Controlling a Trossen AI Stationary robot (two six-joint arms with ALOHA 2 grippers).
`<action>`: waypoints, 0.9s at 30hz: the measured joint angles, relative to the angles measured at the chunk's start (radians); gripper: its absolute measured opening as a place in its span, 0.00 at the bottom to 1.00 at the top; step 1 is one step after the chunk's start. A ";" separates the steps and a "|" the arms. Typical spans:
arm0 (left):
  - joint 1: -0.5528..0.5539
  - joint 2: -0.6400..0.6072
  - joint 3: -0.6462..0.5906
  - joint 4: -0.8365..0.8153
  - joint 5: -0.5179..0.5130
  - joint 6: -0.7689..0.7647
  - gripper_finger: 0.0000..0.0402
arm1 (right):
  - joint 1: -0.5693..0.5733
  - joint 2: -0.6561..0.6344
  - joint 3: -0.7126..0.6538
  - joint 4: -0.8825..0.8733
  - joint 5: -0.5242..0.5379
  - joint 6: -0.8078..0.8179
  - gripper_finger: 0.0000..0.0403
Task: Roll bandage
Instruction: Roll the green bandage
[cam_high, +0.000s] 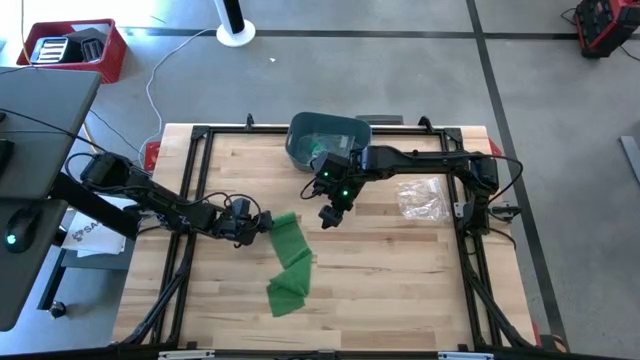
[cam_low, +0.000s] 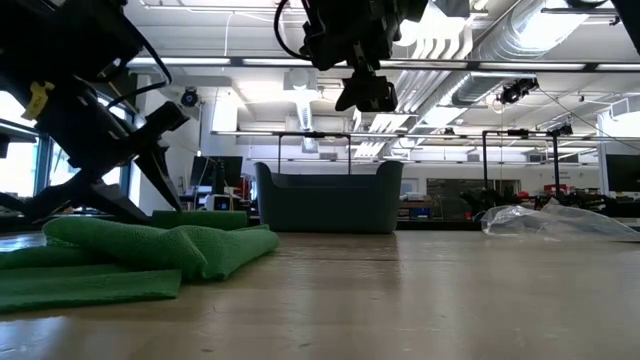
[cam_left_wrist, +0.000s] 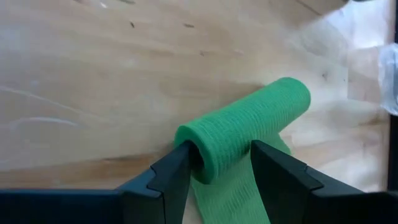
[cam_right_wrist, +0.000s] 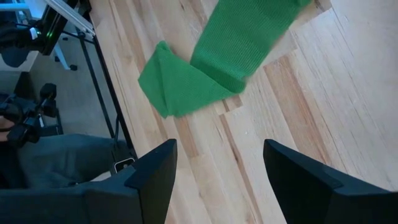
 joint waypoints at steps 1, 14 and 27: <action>0.007 0.004 0.000 0.000 0.000 0.000 0.40 | 0.000 0.000 0.000 0.000 0.000 0.000 0.58; 0.030 0.117 0.003 0.141 0.033 -0.001 0.14 | 0.001 0.000 0.000 -0.001 0.000 0.000 0.58; 0.034 -0.127 0.062 0.092 -0.149 0.343 0.01 | 0.001 -0.074 0.000 -0.027 0.052 -0.011 0.58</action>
